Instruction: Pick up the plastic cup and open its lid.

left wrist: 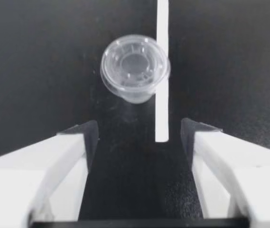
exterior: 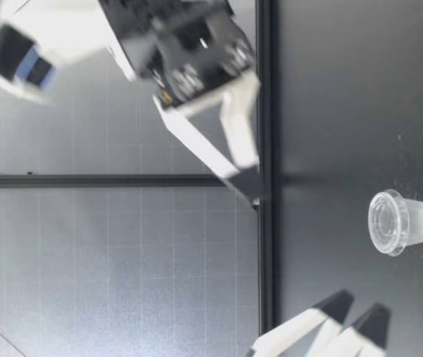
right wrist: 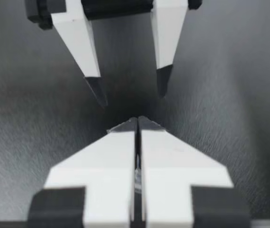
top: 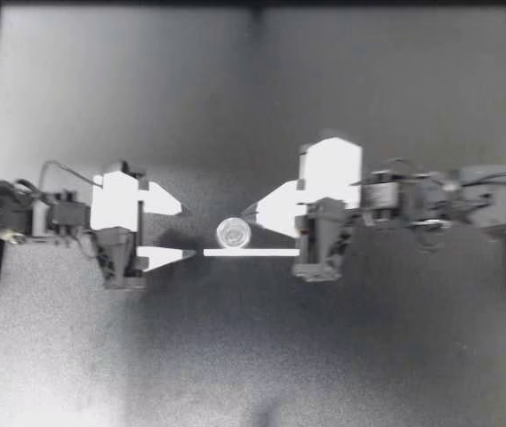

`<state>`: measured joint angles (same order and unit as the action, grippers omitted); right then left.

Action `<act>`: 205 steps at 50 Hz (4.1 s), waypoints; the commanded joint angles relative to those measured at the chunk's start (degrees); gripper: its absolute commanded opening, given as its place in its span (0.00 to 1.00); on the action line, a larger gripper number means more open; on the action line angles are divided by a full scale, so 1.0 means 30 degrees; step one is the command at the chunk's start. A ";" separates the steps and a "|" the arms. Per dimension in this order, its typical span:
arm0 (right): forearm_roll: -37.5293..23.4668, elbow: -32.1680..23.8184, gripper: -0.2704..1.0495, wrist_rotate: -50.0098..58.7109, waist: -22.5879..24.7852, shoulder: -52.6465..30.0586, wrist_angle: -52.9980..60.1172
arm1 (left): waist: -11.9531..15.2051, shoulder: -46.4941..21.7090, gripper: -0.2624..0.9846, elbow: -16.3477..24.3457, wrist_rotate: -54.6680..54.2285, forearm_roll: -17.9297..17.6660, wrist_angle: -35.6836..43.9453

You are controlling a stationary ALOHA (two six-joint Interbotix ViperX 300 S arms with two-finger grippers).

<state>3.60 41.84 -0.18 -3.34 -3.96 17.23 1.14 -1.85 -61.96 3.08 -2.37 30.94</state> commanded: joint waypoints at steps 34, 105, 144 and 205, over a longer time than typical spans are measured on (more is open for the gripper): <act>-0.0146 -0.2256 0.07 -0.0029 -0.0146 -0.2168 -0.2520 | 0.0000 -0.4131 0.69 0.2432 -0.0059 -0.0234 0.2520; -0.0176 -0.2607 0.07 -0.0059 -0.0293 -0.3750 -0.4512 | -0.0117 -0.5273 0.68 0.4072 0.0059 0.0029 0.1377; -0.0176 -0.2402 0.07 -0.0088 -0.0293 -0.3018 -0.4336 | -0.0352 -0.5273 0.39 0.4219 -0.0146 0.0000 0.1055; -0.4131 0.4277 0.53 -1.5645 -0.0234 0.5420 0.4805 | -0.0352 -0.2197 0.39 0.3750 -0.3633 0.0000 1.1631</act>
<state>-9.23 55.02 -41.84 -3.78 11.07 29.97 0.09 -9.76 -51.33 -7.12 -2.55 65.21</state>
